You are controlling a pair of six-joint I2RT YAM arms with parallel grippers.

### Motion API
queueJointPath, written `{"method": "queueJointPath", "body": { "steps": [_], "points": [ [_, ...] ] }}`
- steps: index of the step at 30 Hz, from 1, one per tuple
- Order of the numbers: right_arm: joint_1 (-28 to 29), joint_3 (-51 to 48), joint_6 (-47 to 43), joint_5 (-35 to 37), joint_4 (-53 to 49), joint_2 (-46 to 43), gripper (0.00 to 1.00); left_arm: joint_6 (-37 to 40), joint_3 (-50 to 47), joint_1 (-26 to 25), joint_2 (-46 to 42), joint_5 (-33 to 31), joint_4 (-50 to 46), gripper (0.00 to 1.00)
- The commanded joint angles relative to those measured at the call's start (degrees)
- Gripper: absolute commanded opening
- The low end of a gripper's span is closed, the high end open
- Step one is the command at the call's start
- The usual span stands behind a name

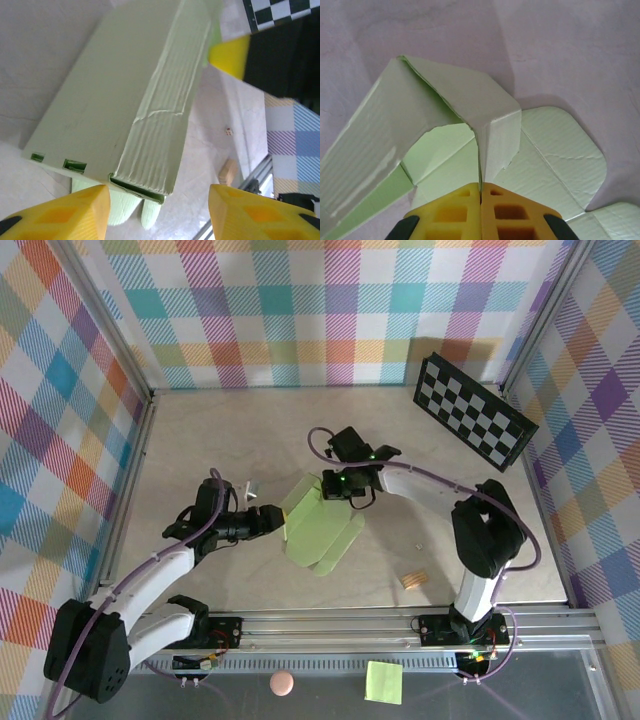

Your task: Fold the paper box

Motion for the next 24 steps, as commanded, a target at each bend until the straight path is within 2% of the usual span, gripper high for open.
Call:
{"method": "queueJointPath", "body": {
  "steps": [1, 7, 9, 12, 18, 24],
  "points": [
    [0.32, 3.89, -5.34, -2.99, -1.50, 2.44, 0.07, -0.44, -0.90, -0.98, -0.84, 4.85, -0.12, 0.58],
    [0.49, 7.75, -9.57, -6.75, -2.24, 5.64, 0.07, -2.61, -0.70, -2.48, 1.18, 7.40, 3.24, 0.63],
    [0.73, 8.12, -10.53, -7.31, -2.29, 6.02, 0.07, -3.11, -0.35, -2.67, 2.13, 7.43, 4.08, 0.69],
    [1.18, 8.05, -11.33, -7.63, -2.47, 6.29, 0.07, -3.46, 0.42, -2.76, 3.35, 6.43, 4.23, 0.70],
    [1.63, 7.47, -11.75, -6.77, -2.55, 6.14, 0.07, 0.10, 4.36, -2.84, 2.91, -1.38, -5.69, 0.68],
    [1.63, 6.96, -12.19, -5.15, -2.86, 6.03, 0.07, 4.31, 8.06, -2.84, 1.39, -3.56, -17.22, 0.69]
  ]
}}
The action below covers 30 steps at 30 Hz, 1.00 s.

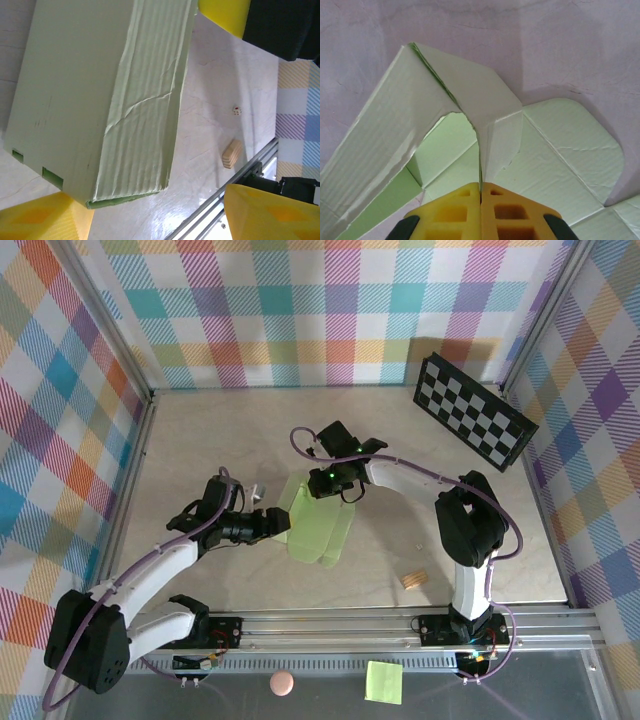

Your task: Fold the paper box

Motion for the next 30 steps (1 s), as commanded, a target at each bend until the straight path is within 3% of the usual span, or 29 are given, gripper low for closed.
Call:
{"method": "queueJointPath", "body": {
  "steps": [1, 12, 16, 22, 30],
  "points": [
    [0.74, 0.39, -1.36, -0.53, -1.48, 0.50, 0.07, 3.73, 3.32, -0.30, -1.98, -2.70, -8.93, 0.69],
    [0.74, 0.68, -1.44, -0.68, -1.37, 1.26, 0.07, 12.40, 11.47, -0.31, -1.81, -4.45, -24.51, 0.70],
    [0.74, 0.70, -1.49, -0.70, -1.56, 1.20, 0.07, 13.73, 14.38, -0.31, -1.46, -10.68, -28.80, 0.71],
    [0.74, 0.61, -1.56, -1.19, -1.76, 1.09, 0.07, 13.05, 15.44, -0.22, 1.78, -13.56, -23.19, 0.74],
    [1.42, 0.46, 0.46, -1.63, -1.83, -0.13, 0.07, 9.95, 15.93, -0.22, 11.25, -8.24, -11.02, 0.58]
  ]
}}
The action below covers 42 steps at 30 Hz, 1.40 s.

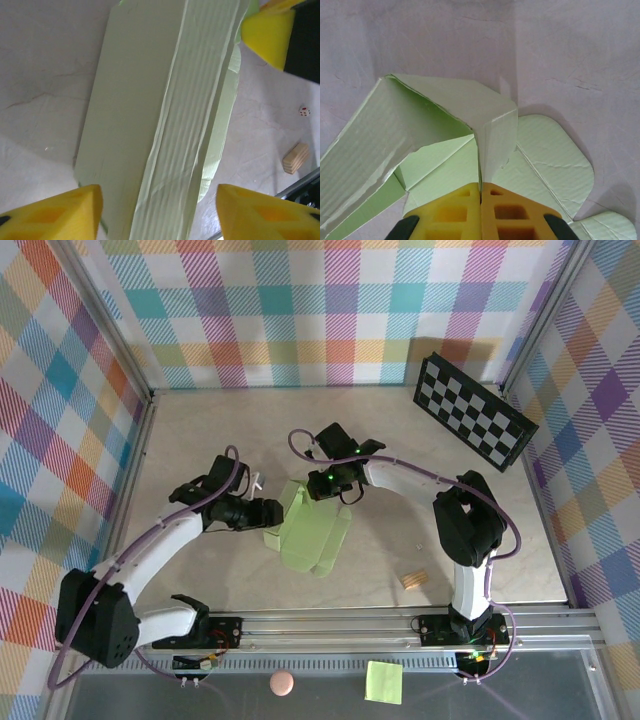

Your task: Fold the paper box

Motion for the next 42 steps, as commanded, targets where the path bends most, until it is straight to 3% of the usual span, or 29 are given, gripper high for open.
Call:
{"method": "queueJointPath", "body": {
  "steps": [1, 8, 14, 20, 26, 34, 42],
  "points": [
    [0.98, 0.44, 0.90, -1.54, -1.68, -0.77, 0.08, -1.56, 1.60, -0.21, 2.68, 3.56, 6.20, 0.56],
    [2.48, 0.43, 3.67, -1.68, -1.47, -2.02, 0.08, -6.51, -1.55, -0.40, 4.81, 7.92, 14.20, 0.44],
    [3.82, -0.84, 7.06, -1.18, -0.97, -3.07, 0.07, -9.40, -4.85, -0.39, 4.19, 7.46, 18.42, 0.40],
    [5.25, -4.00, 9.64, 4.55, -0.99, -5.12, 0.07, -10.49, -6.84, -0.40, 3.55, 4.66, 18.93, 0.36],
    [5.84, -6.91, 10.58, 8.89, -0.64, -7.48, 0.08, -13.36, -7.70, -0.40, 2.27, 4.58, 24.87, 0.46],
    [6.10, -6.75, 11.53, 8.31, -0.20, -7.30, 0.08, -15.08, -8.14, -0.40, 6.32, 6.44, 29.26, 0.39],
    [6.85, -7.30, 12.75, 8.30, -0.11, -7.71, 0.08, -15.14, -8.16, -0.65, 8.98, 7.80, 30.39, 0.39]
  ]
}}
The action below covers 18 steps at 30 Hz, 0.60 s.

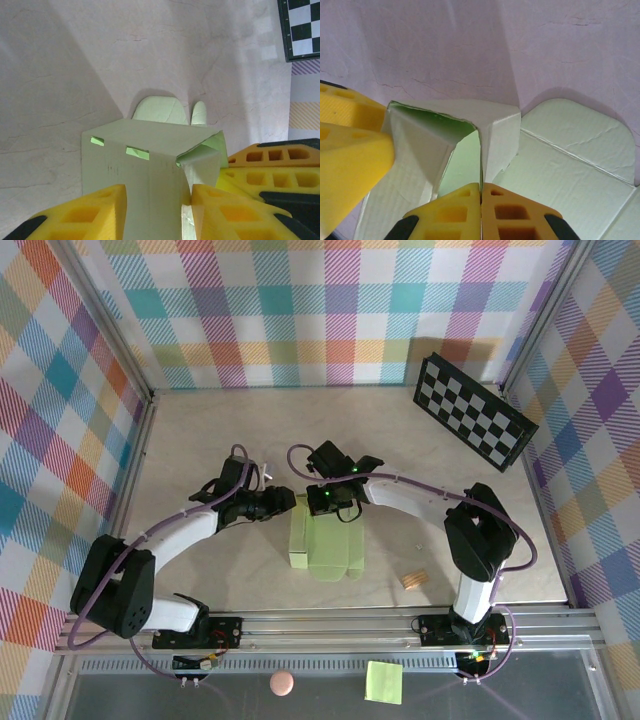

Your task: Fold the paper box

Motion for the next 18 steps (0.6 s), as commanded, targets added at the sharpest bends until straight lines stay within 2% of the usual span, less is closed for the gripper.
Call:
{"method": "queueJointPath", "body": {
  "steps": [1, 10, 18],
  "points": [
    [1.01, -0.75, 1.52, -0.26, -0.31, -1.69, 0.08, -0.49, -0.54, -0.68, 1.39, 1.13, 0.77, 0.39],
    [2.57, -1.59, 3.93, -0.63, -0.12, -3.96, 0.08, -0.36, -0.64, -1.05, 2.34, 1.17, 1.32, 0.37],
    [3.06, -6.92, 7.46, -0.34, 2.43, -5.61, 0.06, 0.33, -1.67, -1.14, 1.73, 1.49, 1.86, 0.36]
  ]
}}
